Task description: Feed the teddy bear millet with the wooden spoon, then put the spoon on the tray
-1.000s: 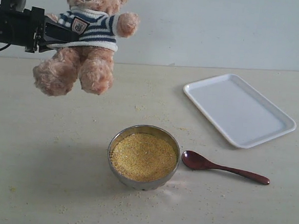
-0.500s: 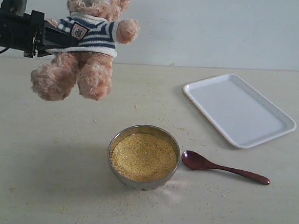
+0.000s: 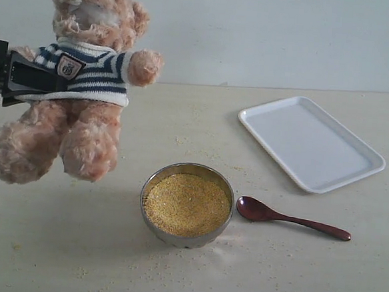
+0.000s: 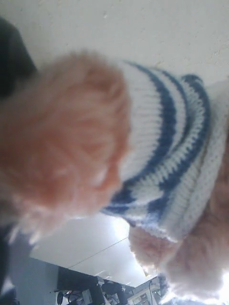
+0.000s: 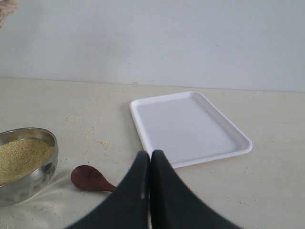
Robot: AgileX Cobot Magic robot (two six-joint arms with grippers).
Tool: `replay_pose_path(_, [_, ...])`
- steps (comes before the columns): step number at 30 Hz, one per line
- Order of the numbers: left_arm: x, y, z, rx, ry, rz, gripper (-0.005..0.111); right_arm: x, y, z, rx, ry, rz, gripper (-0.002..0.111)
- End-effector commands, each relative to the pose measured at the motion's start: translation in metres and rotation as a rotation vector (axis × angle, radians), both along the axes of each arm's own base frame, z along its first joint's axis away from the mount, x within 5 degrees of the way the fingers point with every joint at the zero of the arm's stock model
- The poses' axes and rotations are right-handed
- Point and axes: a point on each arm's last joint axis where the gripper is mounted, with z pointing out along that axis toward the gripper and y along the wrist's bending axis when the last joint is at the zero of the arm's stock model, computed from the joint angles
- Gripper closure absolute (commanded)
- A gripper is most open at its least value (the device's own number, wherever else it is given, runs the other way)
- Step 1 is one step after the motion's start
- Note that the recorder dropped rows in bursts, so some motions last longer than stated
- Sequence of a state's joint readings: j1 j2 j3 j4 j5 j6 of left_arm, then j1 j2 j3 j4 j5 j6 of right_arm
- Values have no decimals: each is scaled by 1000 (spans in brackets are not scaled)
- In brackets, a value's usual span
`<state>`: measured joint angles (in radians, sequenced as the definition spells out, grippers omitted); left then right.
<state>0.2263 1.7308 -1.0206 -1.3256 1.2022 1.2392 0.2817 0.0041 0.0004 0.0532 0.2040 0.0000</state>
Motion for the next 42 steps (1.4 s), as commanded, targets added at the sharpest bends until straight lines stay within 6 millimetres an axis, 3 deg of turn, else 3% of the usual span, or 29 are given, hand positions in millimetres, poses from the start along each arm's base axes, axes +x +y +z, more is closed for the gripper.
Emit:
replay_pose_path(1, [-38, -5, 5, -27, 16, 7, 102, 0, 0, 1, -6, -15, -5, 108])
replay_pose_path(10, [-111, -12, -2, -6, 57, 37, 102, 0, 0, 1, -6, -15, -5, 108])
replay_pose_path(18, [-149, -4, -10, 80, 164, 81, 102, 0, 0, 1, -6, -15, -5, 108])
replay_pose_path(23, [-158, -4, -10, 84, 155, 103, 102, 0, 0, 1, -6, -15, -5, 108])
replay_pose_path(42, [-158, -5, -9, 81, 148, 104, 102, 0, 0, 1, -2, -14, -5, 108])
